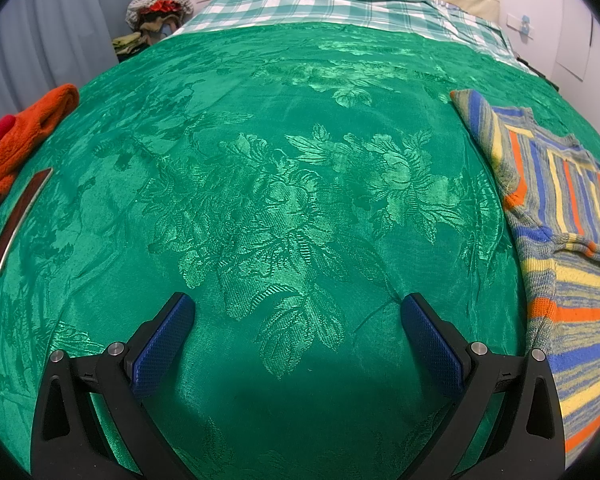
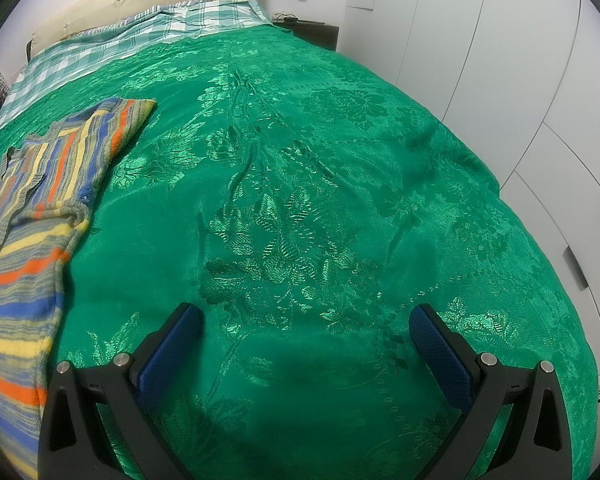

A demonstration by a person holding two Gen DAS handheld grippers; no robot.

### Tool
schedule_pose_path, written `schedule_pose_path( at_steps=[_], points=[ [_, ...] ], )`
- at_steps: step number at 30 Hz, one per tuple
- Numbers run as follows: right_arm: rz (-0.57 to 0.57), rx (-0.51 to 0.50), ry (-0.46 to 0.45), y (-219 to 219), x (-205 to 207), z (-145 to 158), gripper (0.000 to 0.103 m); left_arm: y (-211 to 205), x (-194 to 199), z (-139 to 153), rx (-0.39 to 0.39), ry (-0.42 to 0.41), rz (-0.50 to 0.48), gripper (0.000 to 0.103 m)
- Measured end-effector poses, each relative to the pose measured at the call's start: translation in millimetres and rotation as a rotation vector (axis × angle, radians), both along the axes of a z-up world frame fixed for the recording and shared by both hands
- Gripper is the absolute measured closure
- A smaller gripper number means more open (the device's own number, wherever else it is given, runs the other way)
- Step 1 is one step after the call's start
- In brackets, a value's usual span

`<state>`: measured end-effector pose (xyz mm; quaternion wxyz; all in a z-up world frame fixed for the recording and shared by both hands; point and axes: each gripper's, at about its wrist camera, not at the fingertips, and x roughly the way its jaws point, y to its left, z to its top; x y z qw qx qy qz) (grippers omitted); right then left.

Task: Fold small clothes

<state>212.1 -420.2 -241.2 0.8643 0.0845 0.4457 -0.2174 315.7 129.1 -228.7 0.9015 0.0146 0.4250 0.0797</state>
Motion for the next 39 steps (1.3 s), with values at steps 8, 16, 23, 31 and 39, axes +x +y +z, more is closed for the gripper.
schedule_pose_path(
  at_steps=[8, 16, 23, 31, 39],
  points=[
    [0.000, 0.000, 0.000, -0.2, 0.2, 0.0, 0.000, 0.0, 0.6, -0.3, 0.003, -0.004, 0.002, 0.000],
    [-0.012, 0.001, -0.008, 0.4, -1.0, -0.3, 0.000, -1.4, 5.7, -1.0, 0.010, 0.001, 0.030, 0.000],
    [-0.019, 0.003, -0.002, 0.6, 0.4, 0.3, 0.000, 4.7, -9.3, 24.6, -0.107, 0.143, -0.098, 0.002],
    [0.179, 0.156, -0.002, -5.5, -15.8, 24.2, 0.006, -20.8, -120.1, 51.5, -0.262, 0.208, -0.306, 0.001],
    [0.415, 0.629, 0.099, 28.5, -144.2, 52.7, 0.009, -54.8, -213.6, 33.9, -0.218, 0.318, -0.392, 0.014]
  ],
)
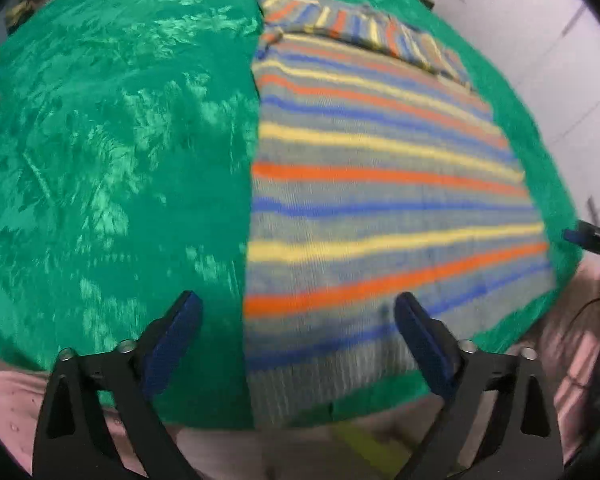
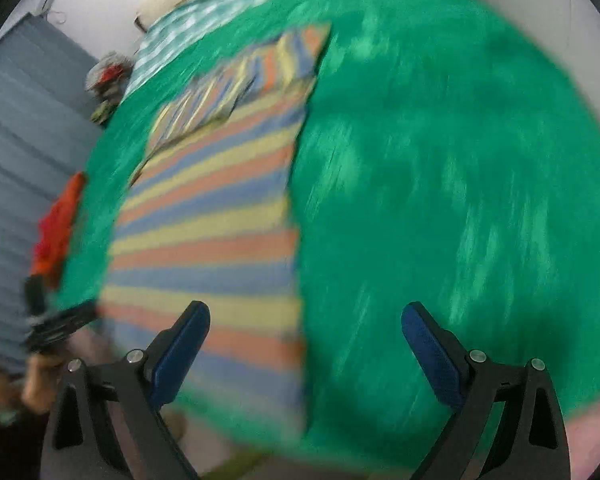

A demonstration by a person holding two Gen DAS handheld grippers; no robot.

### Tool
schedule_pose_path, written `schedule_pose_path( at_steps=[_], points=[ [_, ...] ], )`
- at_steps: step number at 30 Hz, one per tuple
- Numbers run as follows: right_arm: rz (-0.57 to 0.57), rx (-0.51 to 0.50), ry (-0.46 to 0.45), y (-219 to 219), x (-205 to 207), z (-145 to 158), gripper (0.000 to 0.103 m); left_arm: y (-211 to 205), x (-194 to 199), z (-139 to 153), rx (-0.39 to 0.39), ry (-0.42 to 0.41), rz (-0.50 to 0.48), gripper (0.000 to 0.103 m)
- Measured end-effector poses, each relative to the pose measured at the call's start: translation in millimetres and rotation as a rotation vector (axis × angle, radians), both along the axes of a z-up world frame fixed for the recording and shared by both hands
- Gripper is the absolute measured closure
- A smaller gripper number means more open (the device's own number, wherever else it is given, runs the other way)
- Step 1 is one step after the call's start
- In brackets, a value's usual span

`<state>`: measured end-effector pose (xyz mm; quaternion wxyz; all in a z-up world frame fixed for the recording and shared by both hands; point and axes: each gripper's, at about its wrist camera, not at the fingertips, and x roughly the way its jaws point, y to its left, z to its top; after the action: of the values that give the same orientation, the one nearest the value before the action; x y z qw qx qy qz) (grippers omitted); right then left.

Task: Fold small clothes
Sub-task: 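Move both tools to the hem corners of the striped sweater, then grasp the sweater hem corners with the left and right grippers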

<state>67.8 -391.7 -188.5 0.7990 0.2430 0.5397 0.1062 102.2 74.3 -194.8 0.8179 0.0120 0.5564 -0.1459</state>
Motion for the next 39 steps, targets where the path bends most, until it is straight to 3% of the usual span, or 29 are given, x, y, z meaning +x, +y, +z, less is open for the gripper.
schedule_pose_path(
  at_steps=[3, 5, 6, 8, 9, 10, 11, 14, 19, 27, 39],
  points=[
    [0.021, 0.057, 0.084, 11.1, -22.1, -17.0, 0.025, -6.9, -4.7, -5.9, -0.008, 0.040, -0.002, 0.019],
    [0.038, 0.038, 0.104, 19.4, -21.0, -26.2, 0.030, -10.2, -7.9, -11.1, 0.035, 0.043, -0.011, 0.019],
    [0.042, 0.044, 0.113, 23.8, -18.5, -31.5, 0.038, -12.5, -10.7, -12.4, 0.052, 0.038, -0.019, 0.019],
    [0.062, 0.065, 0.127, 33.5, -15.1, -39.1, 0.068, -13.0, -13.9, -14.0, 0.060, 0.033, -0.014, 0.031],
    [0.081, 0.042, 0.143, 38.4, -12.1, -42.6, 0.097, -11.6, -14.4, -14.0, 0.049, 0.037, -0.004, 0.052],
    [0.097, 0.025, 0.157, 44.0, -10.6, -44.4, 0.098, -8.2, -13.6, -14.1, 0.030, 0.048, 0.009, 0.085],
    [0.102, 0.009, 0.159, 49.2, -11.8, -43.4, 0.098, -2.3, -11.9, -14.0, -0.009, 0.065, 0.029, 0.097],
    [0.120, -0.070, 0.140, 55.4, -15.1, -25.6, 0.098, 12.0, -15.1, -8.2, -0.078, 0.080, 0.066, 0.098],
    [0.151, -0.139, 0.118, 57.7, -19.7, -1.5, 0.098, 12.3, -19.6, 1.6, -0.047, 0.076, 0.008, 0.098],
    [0.159, -0.168, 0.156, 61.4, -19.6, -17.7, 0.098, -3.6, -25.0, -2.4, 0.039, 0.078, -0.050, 0.098],
    [0.187, -0.213, 0.149, 68.4, -24.8, -8.7, 0.099, 0.1, -37.2, 8.0, 0.048, 0.070, -0.071, 0.099]
  ],
)
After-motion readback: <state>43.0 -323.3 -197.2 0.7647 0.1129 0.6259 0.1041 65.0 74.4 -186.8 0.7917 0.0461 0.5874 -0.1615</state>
